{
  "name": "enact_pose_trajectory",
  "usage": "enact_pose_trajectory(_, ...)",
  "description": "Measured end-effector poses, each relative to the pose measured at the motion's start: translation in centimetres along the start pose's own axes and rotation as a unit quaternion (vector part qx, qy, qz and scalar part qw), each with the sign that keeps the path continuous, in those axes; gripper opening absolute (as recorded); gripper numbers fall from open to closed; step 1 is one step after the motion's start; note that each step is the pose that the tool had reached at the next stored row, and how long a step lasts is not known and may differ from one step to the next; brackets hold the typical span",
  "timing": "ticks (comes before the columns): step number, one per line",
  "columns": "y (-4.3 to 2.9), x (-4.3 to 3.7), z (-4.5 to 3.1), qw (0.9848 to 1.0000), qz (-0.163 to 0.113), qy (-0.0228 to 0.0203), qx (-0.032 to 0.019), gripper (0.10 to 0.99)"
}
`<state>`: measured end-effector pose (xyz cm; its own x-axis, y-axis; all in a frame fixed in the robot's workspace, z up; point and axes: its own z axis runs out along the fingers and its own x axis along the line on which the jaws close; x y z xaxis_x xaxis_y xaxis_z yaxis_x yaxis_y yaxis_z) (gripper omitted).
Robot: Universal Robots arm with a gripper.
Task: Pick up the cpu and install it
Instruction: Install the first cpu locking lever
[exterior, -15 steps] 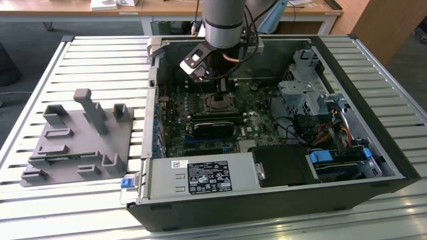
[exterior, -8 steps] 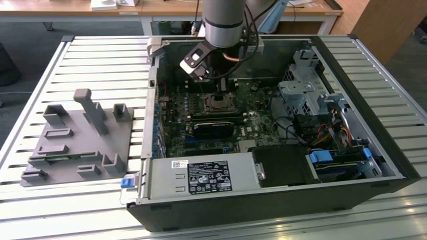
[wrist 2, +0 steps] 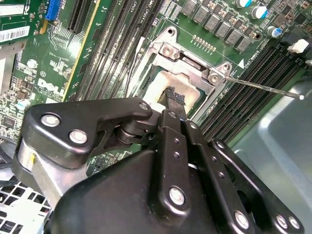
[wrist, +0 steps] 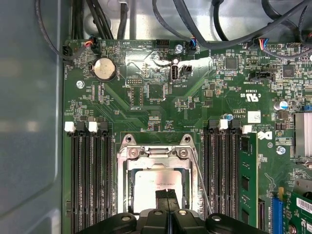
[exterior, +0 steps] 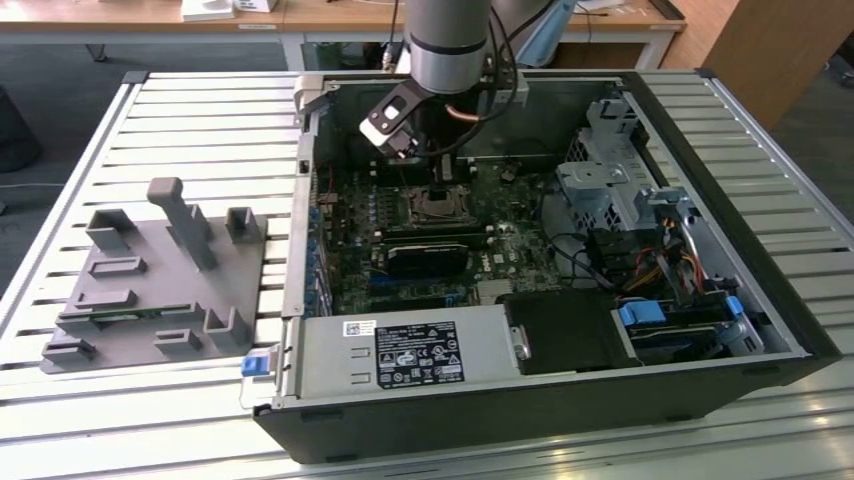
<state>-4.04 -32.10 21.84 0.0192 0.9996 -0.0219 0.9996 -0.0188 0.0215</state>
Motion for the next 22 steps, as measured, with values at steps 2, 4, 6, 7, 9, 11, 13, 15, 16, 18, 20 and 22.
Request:
enact_pose_trajectory(2, 0.0, 0.0, -0.04, 1.0, 0.0, 0.0, 0.0, 0.106)
enact_pose_trajectory(4, 0.0, -0.01, -0.14, 1.0, 0.0, -0.0001, 0.0, 0.106)
enact_pose_trajectory(6, 0.01, -0.01, -0.28, 1.0, 0.0, 0.0, 0.0, 0.106)
enact_pose_trajectory(7, 0.01, -0.01, -0.4, 1.0, 0.0, 0.0, 0.0, 0.106)
enact_pose_trajectory(9, 0.02, -0.01, -0.75, 1.0, 0.0, 0.0001, 0.0, 0.106)
enact_pose_trajectory(11, 0.03, -0.02, -1.16, 1.0, 0.0, 0.0, 0.0, 0.106)
enact_pose_trajectory(13, 0.04, -0.03, -1.64, 1.0, 0.0, 0.0, 0.0, 0.106)
enact_pose_trajectory(15, 0.05, -0.03, -2.15, 1.0, 0.0, 0.0, 0.0, 0.106)
enact_pose_trajectory(16, 0.06, -0.04, -2.45, 1.0, 0.0, 0.0, 0.0, 0.106)
enact_pose_trajectory(18, 0.06, -0.05, -2.98, 1.0, 0.0, 0.0, 0.0, 0.106)
enact_pose_trajectory(20, 0.07, -0.06, -3.47, 1.0, 0.0, 0.0001, 0.0, 0.106)
enact_pose_trajectory(22, 0.08, -0.07, -3.88, 1.0, 0.0, 0.0, 0.0, 0.106)
